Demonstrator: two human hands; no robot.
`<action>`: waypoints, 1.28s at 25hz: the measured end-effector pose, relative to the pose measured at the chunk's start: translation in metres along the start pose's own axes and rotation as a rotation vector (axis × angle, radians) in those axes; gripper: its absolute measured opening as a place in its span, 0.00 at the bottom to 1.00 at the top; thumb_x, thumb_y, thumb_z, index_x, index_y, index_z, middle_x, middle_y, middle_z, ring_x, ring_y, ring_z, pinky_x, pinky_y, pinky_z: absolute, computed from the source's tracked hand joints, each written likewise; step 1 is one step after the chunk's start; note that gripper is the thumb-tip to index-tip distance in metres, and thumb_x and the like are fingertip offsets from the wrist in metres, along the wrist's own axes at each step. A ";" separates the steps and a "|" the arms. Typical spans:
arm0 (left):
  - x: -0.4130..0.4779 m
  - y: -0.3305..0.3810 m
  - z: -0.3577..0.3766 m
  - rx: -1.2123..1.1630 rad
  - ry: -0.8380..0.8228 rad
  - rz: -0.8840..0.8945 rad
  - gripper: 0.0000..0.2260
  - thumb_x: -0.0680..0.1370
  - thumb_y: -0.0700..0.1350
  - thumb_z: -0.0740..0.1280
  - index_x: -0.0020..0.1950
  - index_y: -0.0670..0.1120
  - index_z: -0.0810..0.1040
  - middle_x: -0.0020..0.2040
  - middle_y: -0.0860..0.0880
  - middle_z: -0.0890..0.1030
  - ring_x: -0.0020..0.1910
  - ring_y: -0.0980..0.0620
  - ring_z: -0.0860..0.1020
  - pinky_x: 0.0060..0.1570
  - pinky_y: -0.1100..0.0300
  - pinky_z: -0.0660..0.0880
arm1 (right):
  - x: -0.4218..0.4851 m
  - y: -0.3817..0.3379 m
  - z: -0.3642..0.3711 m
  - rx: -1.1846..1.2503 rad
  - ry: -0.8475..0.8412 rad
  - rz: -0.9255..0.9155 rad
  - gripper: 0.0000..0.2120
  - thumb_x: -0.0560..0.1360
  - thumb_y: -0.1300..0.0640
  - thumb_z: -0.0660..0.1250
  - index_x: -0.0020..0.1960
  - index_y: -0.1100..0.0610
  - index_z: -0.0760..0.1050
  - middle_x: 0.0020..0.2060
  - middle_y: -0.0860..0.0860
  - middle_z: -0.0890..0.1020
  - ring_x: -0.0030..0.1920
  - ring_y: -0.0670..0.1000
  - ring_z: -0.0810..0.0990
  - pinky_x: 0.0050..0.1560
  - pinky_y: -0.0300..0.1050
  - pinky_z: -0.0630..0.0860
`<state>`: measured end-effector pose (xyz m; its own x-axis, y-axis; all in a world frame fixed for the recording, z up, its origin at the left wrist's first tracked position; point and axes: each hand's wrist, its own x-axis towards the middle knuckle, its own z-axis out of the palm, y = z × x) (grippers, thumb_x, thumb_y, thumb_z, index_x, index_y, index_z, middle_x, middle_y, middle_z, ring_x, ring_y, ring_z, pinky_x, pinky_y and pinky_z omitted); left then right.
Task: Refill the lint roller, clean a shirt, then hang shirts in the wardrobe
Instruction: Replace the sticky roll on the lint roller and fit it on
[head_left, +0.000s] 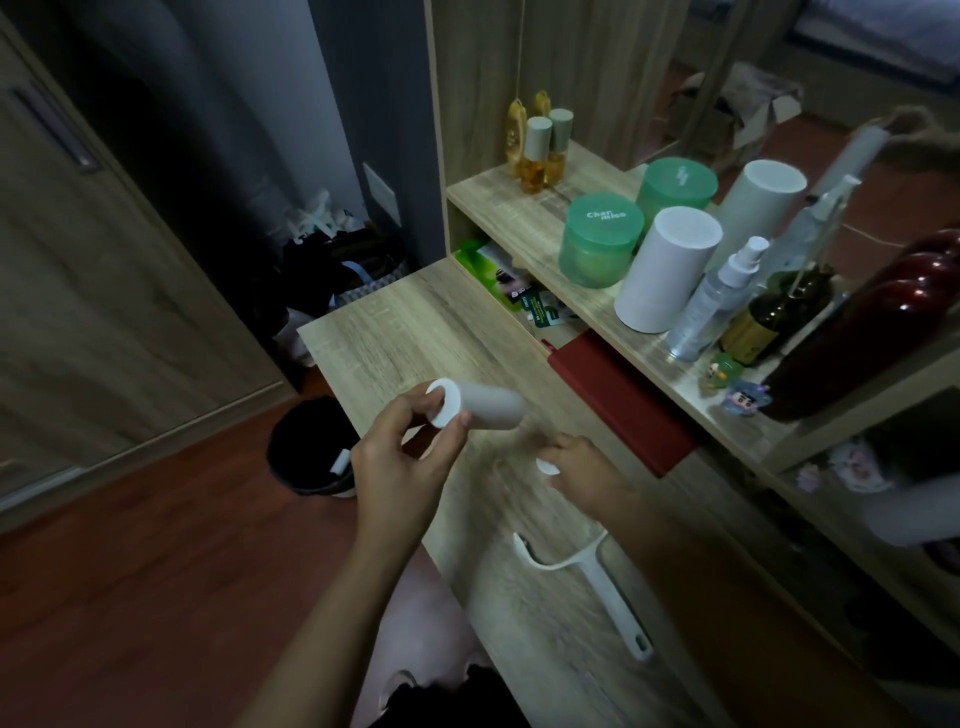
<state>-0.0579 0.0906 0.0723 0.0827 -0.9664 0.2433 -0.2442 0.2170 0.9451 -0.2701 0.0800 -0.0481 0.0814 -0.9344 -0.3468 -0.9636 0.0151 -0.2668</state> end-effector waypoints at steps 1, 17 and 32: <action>-0.001 0.000 0.000 -0.013 -0.001 -0.008 0.07 0.70 0.39 0.74 0.46 0.42 0.79 0.51 0.48 0.82 0.50 0.62 0.79 0.45 0.70 0.75 | -0.001 0.000 0.000 -0.039 0.016 0.006 0.20 0.76 0.57 0.65 0.67 0.57 0.70 0.66 0.56 0.71 0.64 0.56 0.72 0.66 0.47 0.67; 0.000 -0.010 0.004 -0.404 0.087 -0.427 0.03 0.74 0.38 0.69 0.46 0.44 0.79 0.42 0.49 0.82 0.43 0.55 0.81 0.45 0.63 0.78 | -0.050 -0.046 -0.052 1.410 0.263 -0.065 0.15 0.75 0.62 0.65 0.57 0.46 0.75 0.58 0.47 0.79 0.60 0.44 0.77 0.57 0.38 0.74; 0.006 -0.013 0.023 -0.666 0.199 -0.726 0.05 0.79 0.42 0.63 0.44 0.42 0.74 0.48 0.47 0.78 0.45 0.51 0.80 0.45 0.62 0.80 | -0.056 -0.066 -0.077 1.271 0.418 -0.144 0.18 0.70 0.63 0.72 0.58 0.50 0.77 0.50 0.46 0.77 0.46 0.36 0.78 0.49 0.32 0.74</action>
<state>-0.0761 0.0787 0.0565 0.1721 -0.8681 -0.4656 0.5149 -0.3237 0.7938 -0.2306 0.1041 0.0581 -0.1419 -0.9899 -0.0077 -0.0321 0.0124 -0.9994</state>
